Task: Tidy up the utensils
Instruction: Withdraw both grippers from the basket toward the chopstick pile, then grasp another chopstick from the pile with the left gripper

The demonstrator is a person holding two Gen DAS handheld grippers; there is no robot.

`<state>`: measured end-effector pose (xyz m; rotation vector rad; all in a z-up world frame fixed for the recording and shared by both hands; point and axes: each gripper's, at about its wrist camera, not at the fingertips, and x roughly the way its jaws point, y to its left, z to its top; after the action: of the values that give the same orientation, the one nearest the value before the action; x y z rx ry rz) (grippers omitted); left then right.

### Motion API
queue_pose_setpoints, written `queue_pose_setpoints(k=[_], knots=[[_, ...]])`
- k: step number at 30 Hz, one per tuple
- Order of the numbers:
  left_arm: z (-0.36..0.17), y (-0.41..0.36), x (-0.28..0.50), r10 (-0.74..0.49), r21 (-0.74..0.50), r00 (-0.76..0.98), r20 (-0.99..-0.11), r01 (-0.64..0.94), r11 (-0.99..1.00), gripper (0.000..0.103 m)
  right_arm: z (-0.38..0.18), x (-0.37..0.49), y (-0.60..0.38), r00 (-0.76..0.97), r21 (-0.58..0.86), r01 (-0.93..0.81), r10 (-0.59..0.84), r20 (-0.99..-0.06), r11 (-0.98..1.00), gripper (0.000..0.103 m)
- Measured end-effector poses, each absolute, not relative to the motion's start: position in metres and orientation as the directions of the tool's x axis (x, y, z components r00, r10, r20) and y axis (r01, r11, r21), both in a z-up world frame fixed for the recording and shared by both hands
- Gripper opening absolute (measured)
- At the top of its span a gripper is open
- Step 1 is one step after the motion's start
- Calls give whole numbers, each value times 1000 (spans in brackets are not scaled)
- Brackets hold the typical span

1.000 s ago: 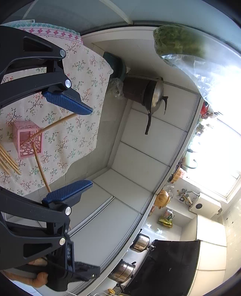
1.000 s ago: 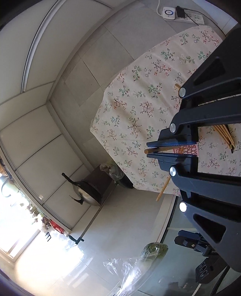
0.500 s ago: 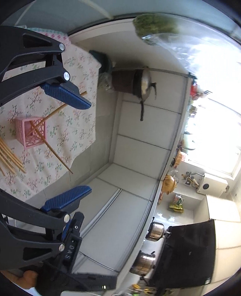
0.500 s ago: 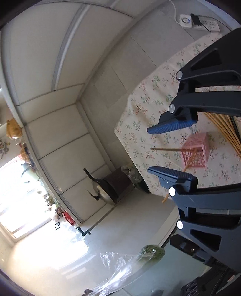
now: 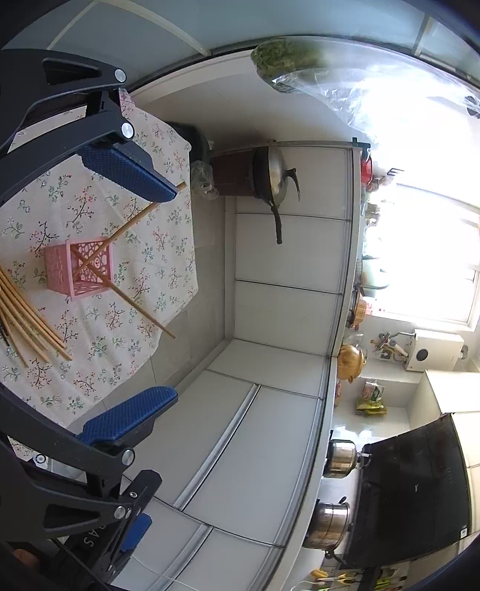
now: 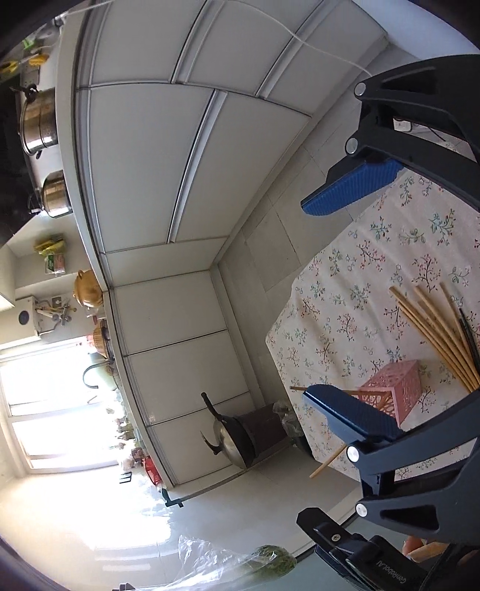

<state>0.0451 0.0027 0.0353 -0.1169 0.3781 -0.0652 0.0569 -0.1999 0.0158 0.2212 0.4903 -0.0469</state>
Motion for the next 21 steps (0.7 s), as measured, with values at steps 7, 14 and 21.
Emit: queue_pose_setpoints(k=[7,14,21], knots=[[23,-15,43,-101,-75,913,-394,77,994,96,13,34,-223,896,190,140,-43,-442,972,96],[0,-33,56,-304,-112,785,-540,291,950,96,-21,13,-277,818,227,268,-97,-568,936,96],[-48,-87,79,-363,-91,585,-725,441,893,96,-42,7,-329,758,391,365,-26,-652,845,96]])
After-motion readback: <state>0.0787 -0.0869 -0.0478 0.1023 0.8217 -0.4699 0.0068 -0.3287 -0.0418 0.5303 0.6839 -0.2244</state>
